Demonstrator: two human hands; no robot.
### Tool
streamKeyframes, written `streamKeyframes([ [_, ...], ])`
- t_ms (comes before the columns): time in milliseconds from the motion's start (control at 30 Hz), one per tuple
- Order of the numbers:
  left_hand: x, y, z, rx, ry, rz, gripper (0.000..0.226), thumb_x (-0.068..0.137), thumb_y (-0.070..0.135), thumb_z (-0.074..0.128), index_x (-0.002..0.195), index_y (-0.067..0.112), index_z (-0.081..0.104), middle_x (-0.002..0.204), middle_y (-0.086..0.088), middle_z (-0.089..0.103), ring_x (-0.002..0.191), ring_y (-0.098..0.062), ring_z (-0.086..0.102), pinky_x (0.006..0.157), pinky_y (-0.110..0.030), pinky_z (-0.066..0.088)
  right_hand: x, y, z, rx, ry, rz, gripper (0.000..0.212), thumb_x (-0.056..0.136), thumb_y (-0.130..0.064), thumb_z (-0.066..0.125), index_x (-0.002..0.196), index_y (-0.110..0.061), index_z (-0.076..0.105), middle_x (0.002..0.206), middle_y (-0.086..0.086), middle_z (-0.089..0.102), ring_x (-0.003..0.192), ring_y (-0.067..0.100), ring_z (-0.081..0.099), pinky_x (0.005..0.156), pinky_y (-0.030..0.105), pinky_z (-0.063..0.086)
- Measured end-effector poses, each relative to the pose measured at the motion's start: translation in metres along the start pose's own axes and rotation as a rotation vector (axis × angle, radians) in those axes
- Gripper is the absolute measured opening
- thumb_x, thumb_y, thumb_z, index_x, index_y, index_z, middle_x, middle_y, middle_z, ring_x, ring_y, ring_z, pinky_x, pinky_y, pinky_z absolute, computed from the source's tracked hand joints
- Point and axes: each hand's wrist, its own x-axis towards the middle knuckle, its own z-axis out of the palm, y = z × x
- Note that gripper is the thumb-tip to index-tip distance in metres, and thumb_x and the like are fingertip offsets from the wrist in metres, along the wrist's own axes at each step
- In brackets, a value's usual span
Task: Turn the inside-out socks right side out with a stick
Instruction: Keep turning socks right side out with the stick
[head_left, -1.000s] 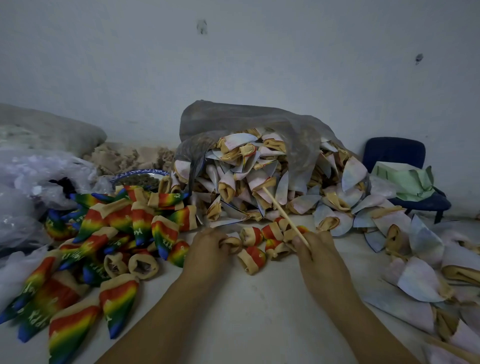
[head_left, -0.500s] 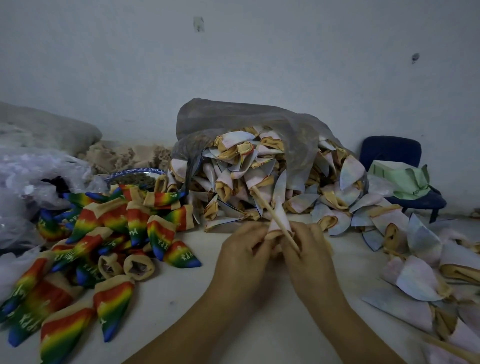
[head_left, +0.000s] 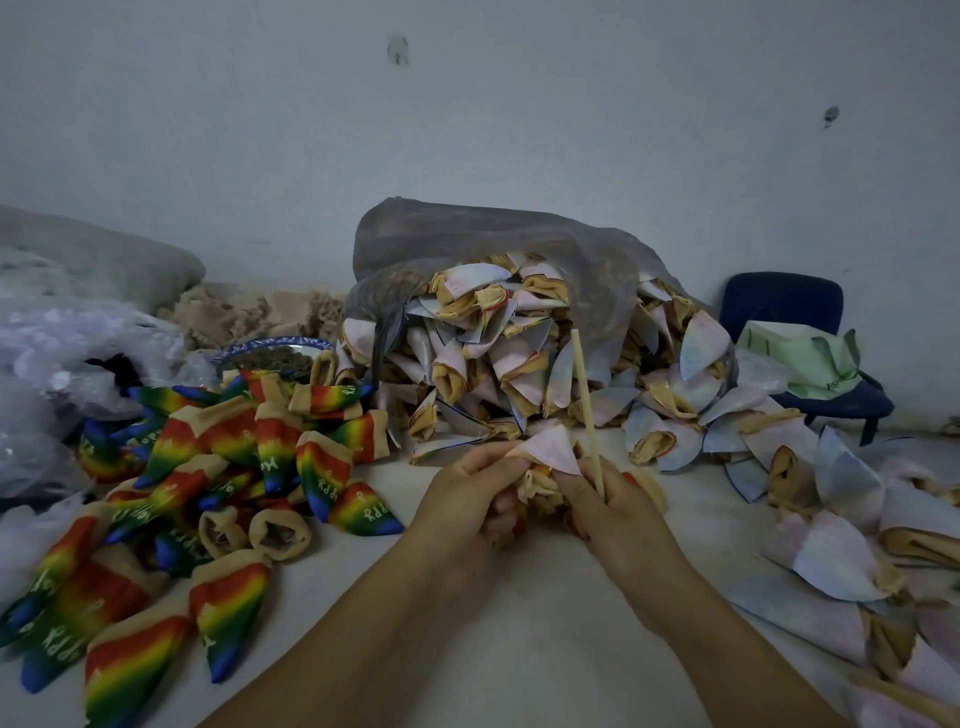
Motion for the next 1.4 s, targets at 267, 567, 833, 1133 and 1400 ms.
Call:
streamKeyframes([
  [267,-0.005,0.006,0.005,-0.286,-0.177,-0.224,0.011,0.098,0.005,0.046,0.104,0.005,0.055,0.066,-0.004,0.049,0.046,-0.006,0.034,0.041,-0.017,0.029,-0.002,-0.004,-0.004,0.275,-0.108,0.139,0.023,0.085,-0.044,0.055,0.067,-0.033,0.063,0.058,-0.002,0.038,0.048,0.006,0.029,0.043,0.019,0.024],
  [567,-0.008,-0.002,0.006,-0.210,-0.166,-0.173,0.035,0.081,0.008,0.067,0.116,0.008,0.072,0.076,-0.007,0.062,0.058,-0.008,0.053,0.057,-0.022,0.051,-0.002,-0.001,-0.019,0.415,-0.227,0.170,0.037,0.086,-0.043,0.053,0.094,-0.008,0.063,0.059,-0.003,0.040,0.050,0.005,0.029,0.042,0.015,0.026],
  [833,-0.008,-0.002,0.015,0.134,-0.035,-0.080,0.020,0.099,0.017,0.055,0.111,0.017,0.072,0.081,-0.003,0.060,0.062,-0.005,0.052,0.059,-0.019,0.048,0.000,-0.003,0.008,0.216,0.141,0.149,0.049,0.070,-0.071,0.043,0.084,-0.033,0.070,0.072,-0.011,0.070,0.063,-0.001,0.063,0.051,0.012,0.044],
  [1133,-0.020,-0.004,0.019,-0.396,-0.312,-0.291,0.044,0.086,0.027,0.067,0.127,0.010,0.066,0.124,-0.014,0.065,0.106,-0.023,0.058,0.082,-0.029,0.048,0.005,-0.003,0.005,0.109,0.248,0.167,0.075,0.058,-0.086,0.038,0.083,-0.022,0.068,0.071,-0.006,0.072,0.066,0.008,0.068,0.059,0.024,0.048],
  [1400,-0.012,-0.013,0.020,-0.114,-0.182,-0.145,0.039,0.086,0.042,0.062,0.112,0.016,0.074,0.088,0.000,0.068,0.068,-0.006,0.060,0.061,-0.021,0.042,0.005,0.003,0.001,0.098,0.248,0.119,0.058,0.067,-0.075,0.041,0.081,-0.024,0.065,0.072,-0.010,0.070,0.068,-0.002,0.064,0.063,0.016,0.048],
])
